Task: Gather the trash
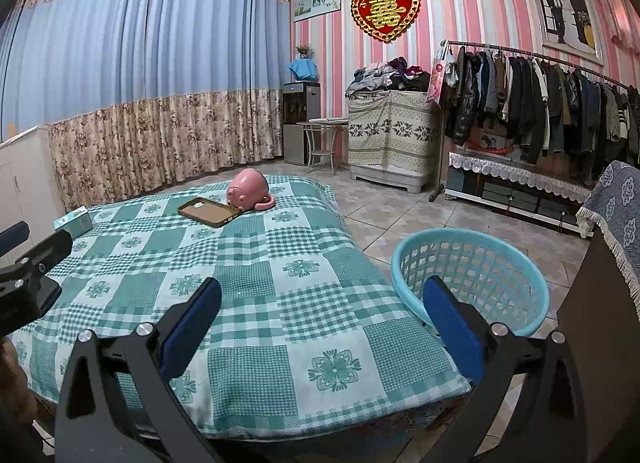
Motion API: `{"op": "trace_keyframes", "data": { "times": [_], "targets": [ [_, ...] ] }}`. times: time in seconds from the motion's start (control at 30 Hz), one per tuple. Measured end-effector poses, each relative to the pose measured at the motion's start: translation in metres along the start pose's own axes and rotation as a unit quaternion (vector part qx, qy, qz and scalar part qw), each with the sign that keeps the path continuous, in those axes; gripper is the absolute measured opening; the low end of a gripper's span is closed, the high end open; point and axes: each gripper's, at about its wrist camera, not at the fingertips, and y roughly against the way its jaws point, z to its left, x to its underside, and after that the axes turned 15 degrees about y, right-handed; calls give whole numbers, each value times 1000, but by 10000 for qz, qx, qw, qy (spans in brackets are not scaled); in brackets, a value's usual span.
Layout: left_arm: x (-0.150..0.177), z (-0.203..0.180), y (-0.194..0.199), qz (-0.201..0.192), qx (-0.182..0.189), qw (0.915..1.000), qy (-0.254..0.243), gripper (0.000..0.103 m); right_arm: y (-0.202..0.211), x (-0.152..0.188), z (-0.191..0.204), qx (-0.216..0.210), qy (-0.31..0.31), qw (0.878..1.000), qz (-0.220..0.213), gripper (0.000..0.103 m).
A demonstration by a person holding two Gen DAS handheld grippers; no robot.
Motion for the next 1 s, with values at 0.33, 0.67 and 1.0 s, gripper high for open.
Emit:
{"op": "trace_keyframes", "data": {
  "times": [0.33, 0.67, 1.0],
  "targets": [
    [-1, 1, 0, -11, -8, 10000, -4, 98, 0, 0, 0, 2, 0, 10000, -7, 98],
    [-1, 1, 0, -23, -9, 10000, -2, 98, 0, 1, 1, -2, 2, 10000, -1, 98],
    [-1, 1, 0, -24, -9, 10000, 1, 98, 0, 1, 1, 1, 7, 10000, -5, 98]
  ]
}}
